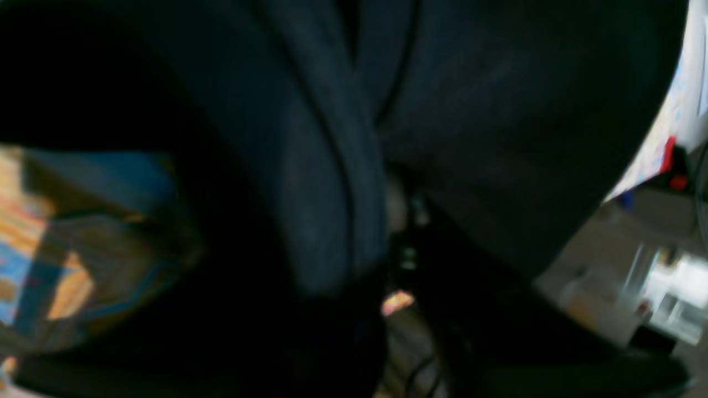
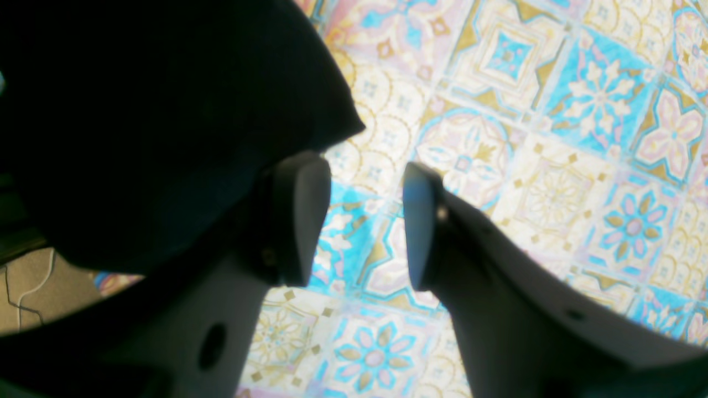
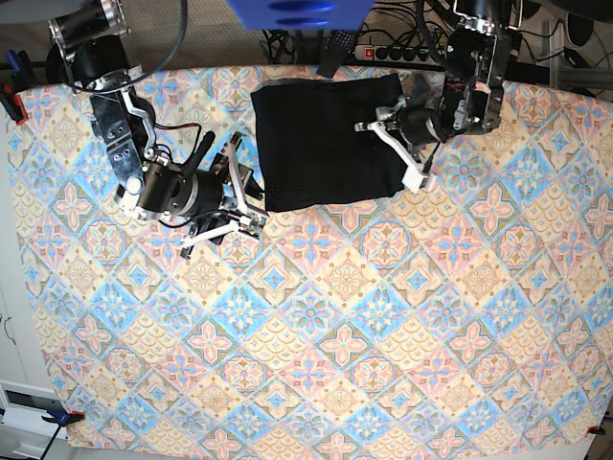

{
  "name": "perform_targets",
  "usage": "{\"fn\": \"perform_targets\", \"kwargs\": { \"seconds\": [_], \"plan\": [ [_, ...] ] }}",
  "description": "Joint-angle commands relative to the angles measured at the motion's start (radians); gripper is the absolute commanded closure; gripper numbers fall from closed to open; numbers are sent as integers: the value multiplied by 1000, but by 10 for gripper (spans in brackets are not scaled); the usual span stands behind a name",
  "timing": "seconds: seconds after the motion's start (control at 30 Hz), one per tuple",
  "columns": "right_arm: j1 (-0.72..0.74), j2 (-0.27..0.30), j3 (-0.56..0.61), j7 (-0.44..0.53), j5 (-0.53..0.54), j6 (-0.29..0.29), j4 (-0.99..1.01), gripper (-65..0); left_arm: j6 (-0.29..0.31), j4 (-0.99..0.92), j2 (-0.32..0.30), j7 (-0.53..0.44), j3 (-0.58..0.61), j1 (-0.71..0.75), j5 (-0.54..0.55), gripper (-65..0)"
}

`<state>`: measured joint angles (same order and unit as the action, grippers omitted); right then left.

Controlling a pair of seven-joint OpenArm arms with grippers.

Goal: Fold the T-shirt properly
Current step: 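Press the folded bundle with the left gripper to flatten its edge, then tuck the bundle's loose edge under with the left gripper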

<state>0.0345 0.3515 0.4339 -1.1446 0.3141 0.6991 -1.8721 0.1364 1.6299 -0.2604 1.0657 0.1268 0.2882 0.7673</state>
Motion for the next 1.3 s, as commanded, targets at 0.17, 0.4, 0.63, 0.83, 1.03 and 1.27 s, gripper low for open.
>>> {"fn": "perform_targets", "kwargs": {
  "seconds": [0.17,0.4,0.63,0.83,1.03,1.27],
  "plan": [
    [14,5,-5,16,4,-1,-16,-246,2,208,-47,77,-9,81,79,-441],
    [12,5,-5,16,4,-1,-17,-246,6,254,-96,78,-209,127,163,-489],
    [11,5,-5,16,4,-1,-19,-246,7,212,-96,92,-280,110,188,-489],
    [11,5,-5,16,4,-1,-19,-246,9,28,-90,87,-280,29,191,-489],
    [9,5,-4,16,4,-1,-21,-246,9,23,-64,94,-283,-7,275,-489],
    [9,5,-4,16,4,-1,-21,-246,9,-102,-64,86,-287,-45,400,-489]
  ]
}}
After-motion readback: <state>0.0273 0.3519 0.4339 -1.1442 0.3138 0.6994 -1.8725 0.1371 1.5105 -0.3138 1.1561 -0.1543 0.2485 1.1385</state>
